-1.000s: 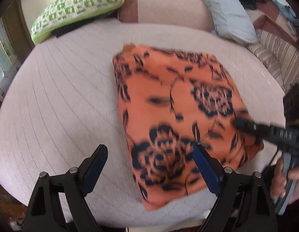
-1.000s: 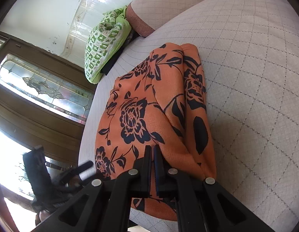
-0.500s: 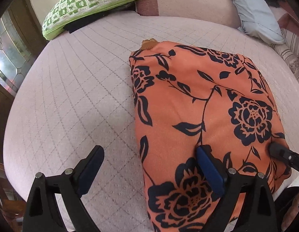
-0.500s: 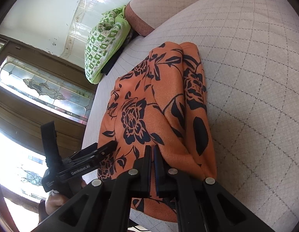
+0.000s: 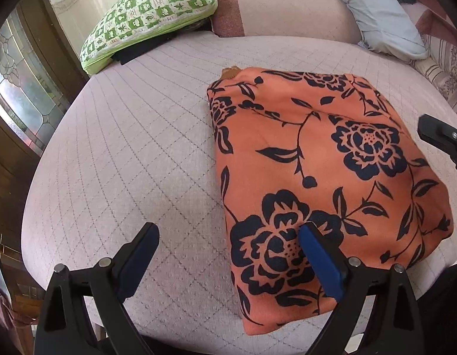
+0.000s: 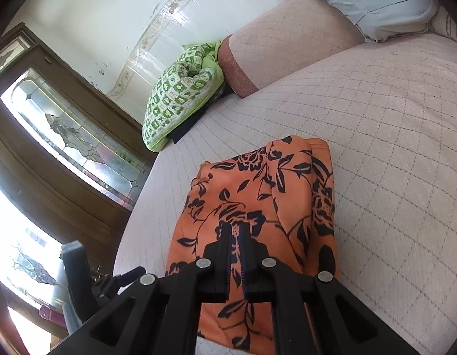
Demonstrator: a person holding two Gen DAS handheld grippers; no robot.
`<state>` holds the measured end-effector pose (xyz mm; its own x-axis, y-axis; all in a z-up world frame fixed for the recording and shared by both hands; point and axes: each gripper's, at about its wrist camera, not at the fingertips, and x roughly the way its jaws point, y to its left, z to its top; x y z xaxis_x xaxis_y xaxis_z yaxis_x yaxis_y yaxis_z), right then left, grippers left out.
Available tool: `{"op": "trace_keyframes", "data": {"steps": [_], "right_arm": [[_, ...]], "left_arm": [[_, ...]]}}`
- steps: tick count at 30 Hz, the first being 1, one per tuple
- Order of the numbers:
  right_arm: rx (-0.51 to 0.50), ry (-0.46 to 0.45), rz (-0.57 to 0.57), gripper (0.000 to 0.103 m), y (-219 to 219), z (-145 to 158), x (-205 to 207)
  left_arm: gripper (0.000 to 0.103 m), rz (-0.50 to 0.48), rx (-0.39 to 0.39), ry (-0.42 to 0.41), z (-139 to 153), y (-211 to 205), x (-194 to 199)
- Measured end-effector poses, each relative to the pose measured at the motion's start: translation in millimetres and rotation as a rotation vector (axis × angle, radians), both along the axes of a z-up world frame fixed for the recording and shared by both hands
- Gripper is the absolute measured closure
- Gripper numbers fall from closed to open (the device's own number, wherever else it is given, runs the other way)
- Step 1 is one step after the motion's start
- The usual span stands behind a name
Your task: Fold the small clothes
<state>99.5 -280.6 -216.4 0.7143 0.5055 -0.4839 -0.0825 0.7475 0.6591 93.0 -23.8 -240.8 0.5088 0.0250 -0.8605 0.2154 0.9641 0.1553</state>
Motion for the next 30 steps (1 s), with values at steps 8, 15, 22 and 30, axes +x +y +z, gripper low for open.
{"op": "trace_keyframes", "data": {"steps": [8,15,22,30], "right_arm": [[-0.020,0.135,-0.011,0.098,3,-34,19],[-0.094,0.058,-0.036,0.097,4,-3,23],[-0.148,0.052,-0.021,0.096,5,16,71],[-0.162,0.203,0.017,0.097,9,-29,120]], "left_arm": [[0.000,-0.008,0.000,-0.025,-15,0,11],[0.000,-0.021,0.008,-0.050,-11,-3,9],[0.000,-0.030,0.014,-0.103,2,-6,13],[0.000,-0.026,-0.010,-0.085,-4,0,27]]}}
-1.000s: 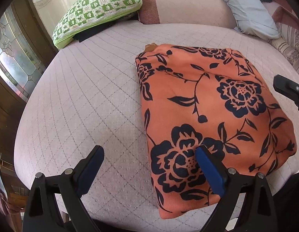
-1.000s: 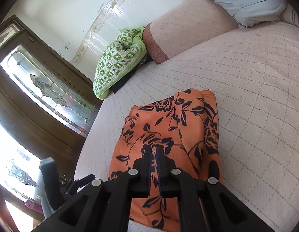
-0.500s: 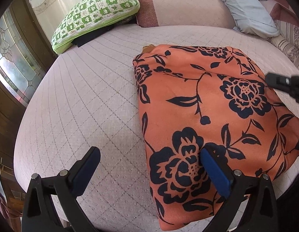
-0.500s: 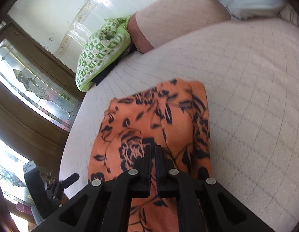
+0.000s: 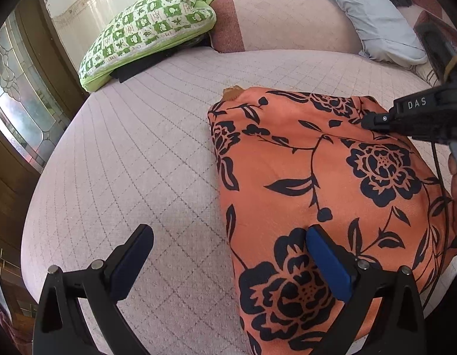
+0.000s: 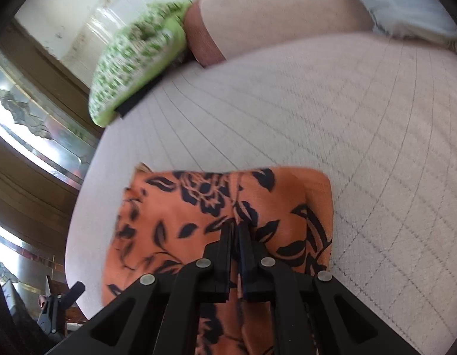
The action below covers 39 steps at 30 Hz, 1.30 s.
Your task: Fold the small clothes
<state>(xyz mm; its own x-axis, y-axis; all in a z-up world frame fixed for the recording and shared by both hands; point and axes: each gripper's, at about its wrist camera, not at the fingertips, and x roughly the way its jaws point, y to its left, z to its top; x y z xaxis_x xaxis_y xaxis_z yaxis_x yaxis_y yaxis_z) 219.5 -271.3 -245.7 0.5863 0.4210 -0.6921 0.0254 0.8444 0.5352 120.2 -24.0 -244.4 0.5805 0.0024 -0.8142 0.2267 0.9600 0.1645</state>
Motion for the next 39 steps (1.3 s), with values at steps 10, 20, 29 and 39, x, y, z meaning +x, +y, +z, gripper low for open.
{"op": "trace_keyframes", "data": {"steps": [10,20,29,39], "right_arm": [[-0.063,-0.034,-0.010,0.098,5,10,-6],[-0.404,-0.099,-0.014,0.097,39,47,-80],[-0.577,-0.077,0.014,0.097,64,30,-91],[-0.589,-0.096,0.030,0.098,65,29,-90]], "left_arm": [[0.000,-0.004,-0.013,0.000,-2,0,9],[0.000,0.016,-0.055,0.001,-9,7,4],[0.000,0.011,-0.070,-0.019,-14,9,-3],[0.000,0.000,-0.077,-0.015,-15,9,1]]}}
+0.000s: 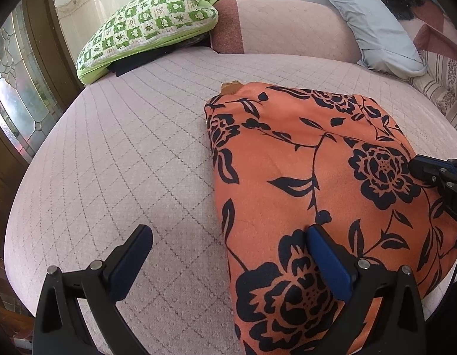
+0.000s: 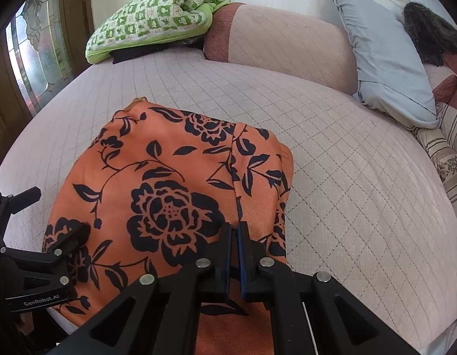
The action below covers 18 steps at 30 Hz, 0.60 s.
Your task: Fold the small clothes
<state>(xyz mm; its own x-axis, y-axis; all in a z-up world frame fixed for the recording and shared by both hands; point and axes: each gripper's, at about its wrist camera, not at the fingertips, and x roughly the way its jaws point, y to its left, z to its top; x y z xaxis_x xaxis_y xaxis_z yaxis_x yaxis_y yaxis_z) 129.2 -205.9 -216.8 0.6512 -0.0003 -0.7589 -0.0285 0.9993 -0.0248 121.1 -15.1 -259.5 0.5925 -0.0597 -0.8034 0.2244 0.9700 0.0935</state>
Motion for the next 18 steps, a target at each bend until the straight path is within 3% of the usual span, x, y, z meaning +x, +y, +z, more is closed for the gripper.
{"op": "trace_keyframes", "data": {"steps": [18], "right_arm": [[-0.023,-0.004,0.005,0.096,3.0,-0.4,1.1]], "left_arm": [[0.000,-0.010,-0.008,0.003,-2.4,1.3,-0.2]]}}
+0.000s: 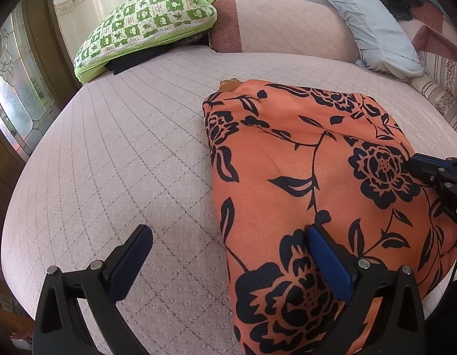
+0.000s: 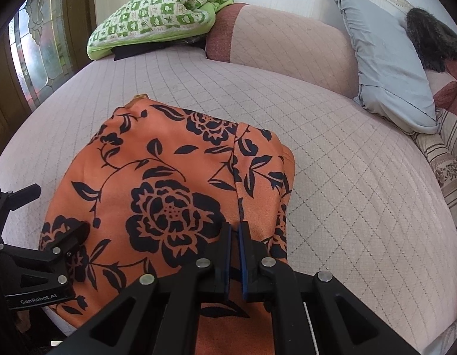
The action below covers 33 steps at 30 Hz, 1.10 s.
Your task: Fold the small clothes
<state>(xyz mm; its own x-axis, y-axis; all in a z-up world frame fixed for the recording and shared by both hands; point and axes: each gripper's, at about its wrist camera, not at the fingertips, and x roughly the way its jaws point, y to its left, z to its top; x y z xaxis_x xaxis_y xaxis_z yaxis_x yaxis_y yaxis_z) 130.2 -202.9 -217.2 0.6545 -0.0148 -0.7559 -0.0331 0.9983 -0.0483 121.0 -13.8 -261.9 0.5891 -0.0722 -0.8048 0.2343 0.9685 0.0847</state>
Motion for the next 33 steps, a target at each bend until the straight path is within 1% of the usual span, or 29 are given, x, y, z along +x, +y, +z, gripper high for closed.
{"op": "trace_keyframes", "data": {"steps": [4,11,15,16,19,21,23,25,27,28,29,30,31,33], "right_arm": [[0.007,0.000,0.001,0.096,0,0,0],[-0.002,0.003,-0.001,0.096,-1,-6,4],[-0.010,-0.006,0.002,0.096,1,-6,2],[0.000,-0.008,0.003,0.096,0,-5,1],[0.038,-0.002,-0.009,0.096,-6,4,-6],[0.063,-0.026,-0.026,0.096,-11,13,-21],[0.056,-0.029,-0.030,0.096,-10,13,-35],[0.039,-0.015,-0.024,0.096,-7,5,-46],[0.009,-0.018,-0.030,0.096,-4,-5,-53],[0.000,-0.019,-0.031,0.096,-3,-8,-52],[-0.005,-0.015,-0.032,0.096,-3,-10,-50],[-0.008,-0.009,-0.035,0.096,-3,-13,-49],[-0.007,-0.003,-0.033,0.096,-4,-15,-47],[0.033,0.009,-0.032,0.096,-9,-10,-48]], "left_arm": [[0.000,0.002,-0.009,0.004,-2,0,-1],[0.000,0.007,-0.085,0.072,-11,7,6],[0.000,0.015,-0.105,0.089,-10,12,7],[0.000,0.017,-0.101,0.090,-8,12,6],[0.000,0.024,-0.055,0.095,4,12,-2],[0.000,0.023,-0.022,0.064,17,10,-13],[0.000,0.004,-0.012,0.025,28,11,-28],[0.000,-0.012,0.007,0.023,28,11,-39],[0.000,-0.025,0.046,0.069,13,8,-41],[0.000,-0.029,0.071,0.109,2,5,-39],[0.000,-0.036,0.054,0.136,-7,5,-38],[0.000,-0.028,0.018,0.134,-8,8,-37],[0.000,-0.015,0.000,0.145,-8,11,-36],[0.000,-0.012,0.003,0.161,-1,12,-35]]}}
